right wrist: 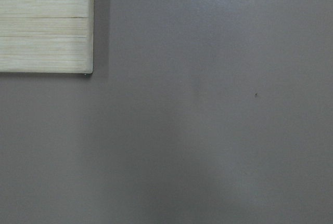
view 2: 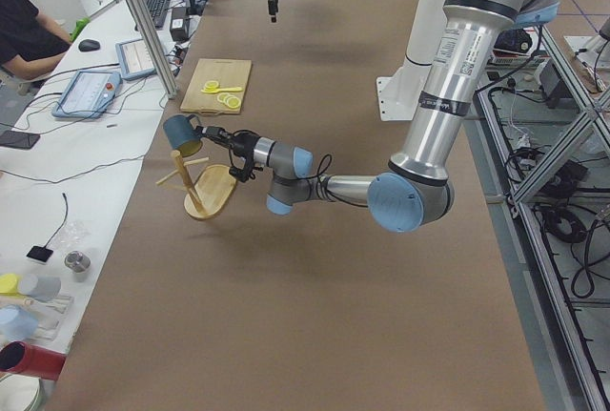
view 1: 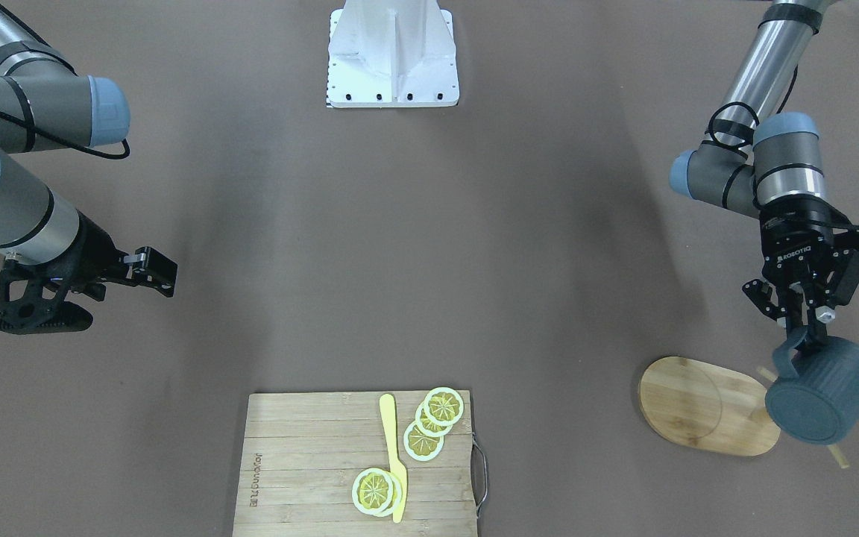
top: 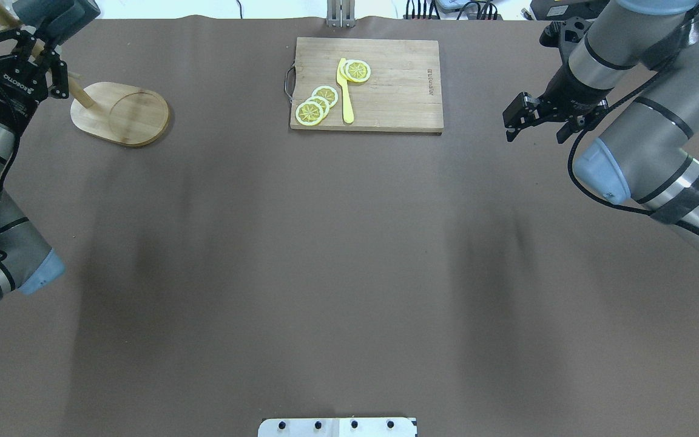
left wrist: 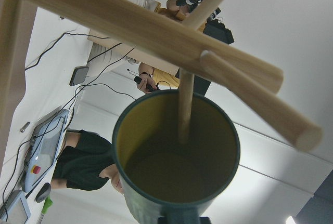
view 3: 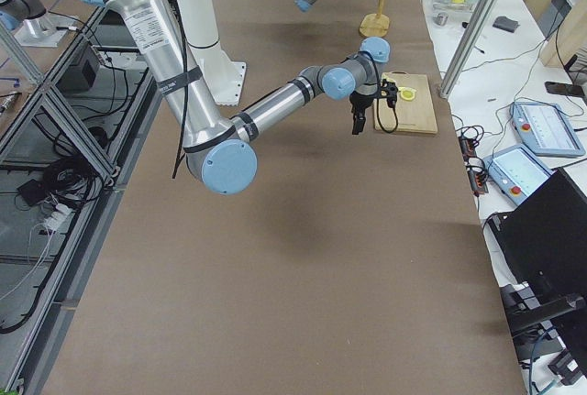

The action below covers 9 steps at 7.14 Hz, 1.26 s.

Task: Hang cup on storage rack
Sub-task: 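Lower the mug onto the peg and open the left gripper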

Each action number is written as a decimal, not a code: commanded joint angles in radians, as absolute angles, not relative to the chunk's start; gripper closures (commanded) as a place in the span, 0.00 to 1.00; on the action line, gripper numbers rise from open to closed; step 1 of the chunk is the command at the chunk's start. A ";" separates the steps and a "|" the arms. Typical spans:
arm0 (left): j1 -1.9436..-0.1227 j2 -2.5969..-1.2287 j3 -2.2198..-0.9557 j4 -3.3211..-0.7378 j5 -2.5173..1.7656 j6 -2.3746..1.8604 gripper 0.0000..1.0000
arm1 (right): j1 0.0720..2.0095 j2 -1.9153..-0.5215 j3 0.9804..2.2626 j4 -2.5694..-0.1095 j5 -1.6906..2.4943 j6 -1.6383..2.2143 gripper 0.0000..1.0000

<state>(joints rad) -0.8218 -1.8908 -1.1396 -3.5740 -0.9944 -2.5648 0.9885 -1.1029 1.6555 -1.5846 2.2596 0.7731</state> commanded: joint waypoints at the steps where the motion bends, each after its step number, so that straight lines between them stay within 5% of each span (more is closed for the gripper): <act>1: -0.821 -1.887 -1.147 -3.573 -1.060 -2.565 1.00 | 0.988 -1.103 1.655 -1.585 2.260 0.773 0.00; 9: -0.841 -1.879 -1.149 -3.571 -1.072 -2.582 1.00 | 0.985 -1.103 1.657 -1.585 2.260 0.775 0.00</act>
<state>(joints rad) -0.8365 -1.8791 -1.1513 -3.5711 -1.0722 -2.5797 0.9855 -1.1029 1.6566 -1.5846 2.2596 0.7738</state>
